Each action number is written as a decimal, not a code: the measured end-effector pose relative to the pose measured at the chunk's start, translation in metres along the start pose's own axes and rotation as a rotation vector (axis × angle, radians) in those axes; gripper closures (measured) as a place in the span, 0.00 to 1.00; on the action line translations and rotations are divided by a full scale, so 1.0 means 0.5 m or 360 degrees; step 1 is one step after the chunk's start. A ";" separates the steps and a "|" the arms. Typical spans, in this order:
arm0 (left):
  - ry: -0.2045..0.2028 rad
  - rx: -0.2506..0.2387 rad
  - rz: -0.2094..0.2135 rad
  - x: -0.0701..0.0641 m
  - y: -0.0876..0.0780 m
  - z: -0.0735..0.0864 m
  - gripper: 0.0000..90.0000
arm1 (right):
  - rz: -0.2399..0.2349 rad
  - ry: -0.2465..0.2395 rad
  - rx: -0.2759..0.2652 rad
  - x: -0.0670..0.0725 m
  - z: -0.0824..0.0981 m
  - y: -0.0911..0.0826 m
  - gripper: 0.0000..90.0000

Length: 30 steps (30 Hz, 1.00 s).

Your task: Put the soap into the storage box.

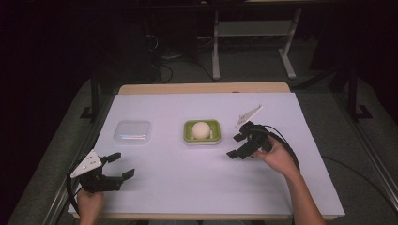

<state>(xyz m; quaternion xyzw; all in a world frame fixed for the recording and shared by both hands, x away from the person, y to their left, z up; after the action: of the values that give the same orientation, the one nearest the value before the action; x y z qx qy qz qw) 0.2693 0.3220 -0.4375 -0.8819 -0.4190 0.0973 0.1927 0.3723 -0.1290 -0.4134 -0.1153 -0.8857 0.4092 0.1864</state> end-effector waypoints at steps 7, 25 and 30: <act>0.0035 0.0007 -0.0007 0.000 0.000 0.000 0.15 | 0.0010 0.0010 -0.0001 0.018 0.027 -0.006 0.22; 0.0039 0.0017 0.0015 -0.008 0.002 0.001 0.15 | 0.0012 0.0092 -0.0072 0.060 0.117 -0.010 0.22; 0.0061 0.0008 0.0067 -0.012 0.000 -0.001 0.15 | 0.0026 0.0142 -0.0112 0.071 0.152 -0.013 0.21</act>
<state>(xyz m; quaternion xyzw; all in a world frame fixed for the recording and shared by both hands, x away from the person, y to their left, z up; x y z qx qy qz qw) 0.2657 0.3170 -0.4368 -0.8917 -0.3965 0.0856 0.2009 0.3073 -0.1725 -0.4452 -0.1471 -0.8894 0.3737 0.2182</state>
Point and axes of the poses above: each handheld gripper's, and its own axes: y roughly forward along the jaws, z roughly out of its underside, x roughly to its left, the point moved 3 cm from there along y, roughly forward along the jaws, and after that the axes turned 6 degrees about -z, right-handed, at the moved point
